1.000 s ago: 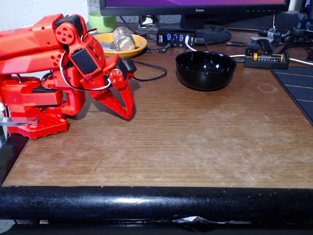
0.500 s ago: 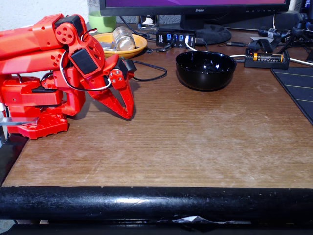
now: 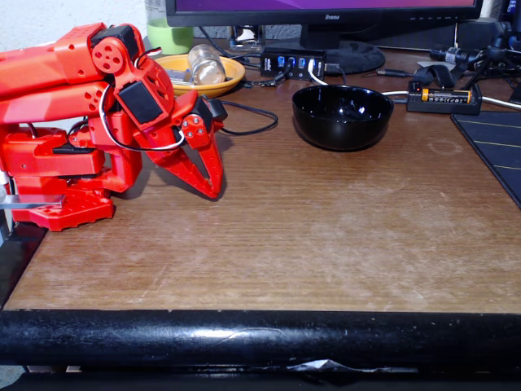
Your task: Ramasse la gomme et mets-la dans le bol.
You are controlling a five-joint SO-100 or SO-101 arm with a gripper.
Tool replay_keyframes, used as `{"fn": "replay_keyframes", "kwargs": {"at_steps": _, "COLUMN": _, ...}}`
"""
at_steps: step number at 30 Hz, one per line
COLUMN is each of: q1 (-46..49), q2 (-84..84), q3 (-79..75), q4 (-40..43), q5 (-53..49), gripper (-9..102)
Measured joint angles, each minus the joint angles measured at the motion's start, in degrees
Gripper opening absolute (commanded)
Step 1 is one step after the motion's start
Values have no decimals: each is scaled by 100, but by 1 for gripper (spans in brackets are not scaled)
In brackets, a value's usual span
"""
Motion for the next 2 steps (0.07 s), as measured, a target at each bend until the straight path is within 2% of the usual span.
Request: {"fn": "replay_keyframes", "kwargs": {"at_steps": 2, "q1": 0, "q2": 0, "q3": 0, "q4": 0, "q5": 0, "gripper": -6}}
